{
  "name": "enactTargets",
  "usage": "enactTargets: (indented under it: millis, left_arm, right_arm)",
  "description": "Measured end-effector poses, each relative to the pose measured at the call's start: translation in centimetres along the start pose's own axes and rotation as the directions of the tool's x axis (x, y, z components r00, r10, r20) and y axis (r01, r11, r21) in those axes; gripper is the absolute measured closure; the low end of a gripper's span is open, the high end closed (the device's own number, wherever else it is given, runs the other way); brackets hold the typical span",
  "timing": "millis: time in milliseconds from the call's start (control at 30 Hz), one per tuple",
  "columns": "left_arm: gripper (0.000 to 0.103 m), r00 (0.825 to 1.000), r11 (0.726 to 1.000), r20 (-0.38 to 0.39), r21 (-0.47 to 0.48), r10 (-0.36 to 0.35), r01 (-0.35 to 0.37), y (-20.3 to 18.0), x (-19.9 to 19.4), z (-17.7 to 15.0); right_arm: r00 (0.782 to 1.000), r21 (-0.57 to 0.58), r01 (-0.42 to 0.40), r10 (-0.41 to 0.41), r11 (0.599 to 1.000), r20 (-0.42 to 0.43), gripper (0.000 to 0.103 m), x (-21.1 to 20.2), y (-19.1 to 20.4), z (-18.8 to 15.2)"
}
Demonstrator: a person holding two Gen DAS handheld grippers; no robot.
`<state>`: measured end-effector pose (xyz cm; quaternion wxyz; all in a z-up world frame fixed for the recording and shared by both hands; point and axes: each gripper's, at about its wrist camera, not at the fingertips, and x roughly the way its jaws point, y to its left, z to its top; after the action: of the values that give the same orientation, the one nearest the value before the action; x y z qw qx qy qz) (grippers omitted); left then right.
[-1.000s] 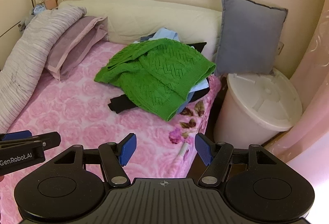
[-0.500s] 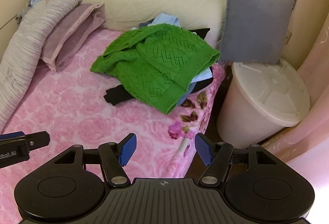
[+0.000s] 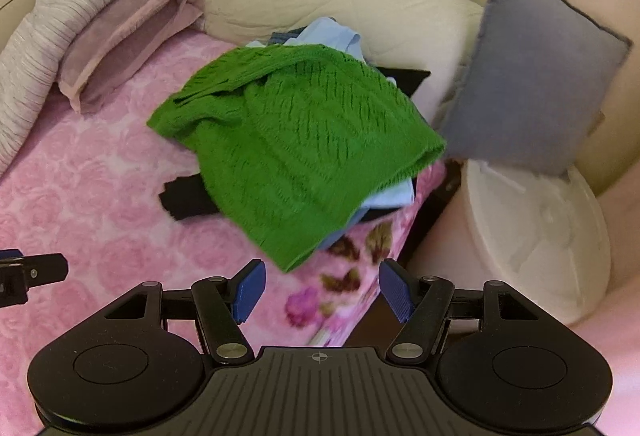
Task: Fold clothes
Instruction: 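Grasp the green vest with the right gripper and lift it off the pile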
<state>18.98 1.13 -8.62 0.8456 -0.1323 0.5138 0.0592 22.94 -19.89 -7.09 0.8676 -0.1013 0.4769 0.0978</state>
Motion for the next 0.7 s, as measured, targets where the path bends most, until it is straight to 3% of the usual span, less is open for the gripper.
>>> enactTargets:
  millis: [333, 533, 700]
  left_arm:
    - [0.044, 0.998, 0.995, -0.057, -0.097, 0.031, -0.036, -3.1, 9.4, 6.8]
    - [0.044, 0.992, 0.982, -0.123, -0.183, 0.016, -0.038, -2.9, 16.5, 8.0]
    - [0.046, 0.978, 0.961, -0.209, -0.272, -0.010, -0.048, -2.3, 20.8, 7.8]
  right_arm:
    - [0.999, -0.092, 0.013, -0.016, 0.996, -0.032, 0.036, 9.2, -5.8, 9.4]
    - [0.998, -0.162, -0.015, 0.006, 0.987, -0.056, 0.036, 15.3, -7.6, 14.4]
    - [0.997, -0.215, -0.058, 0.045, 0.975, -0.065, 0.036, 19.4, -8.3, 17.3]
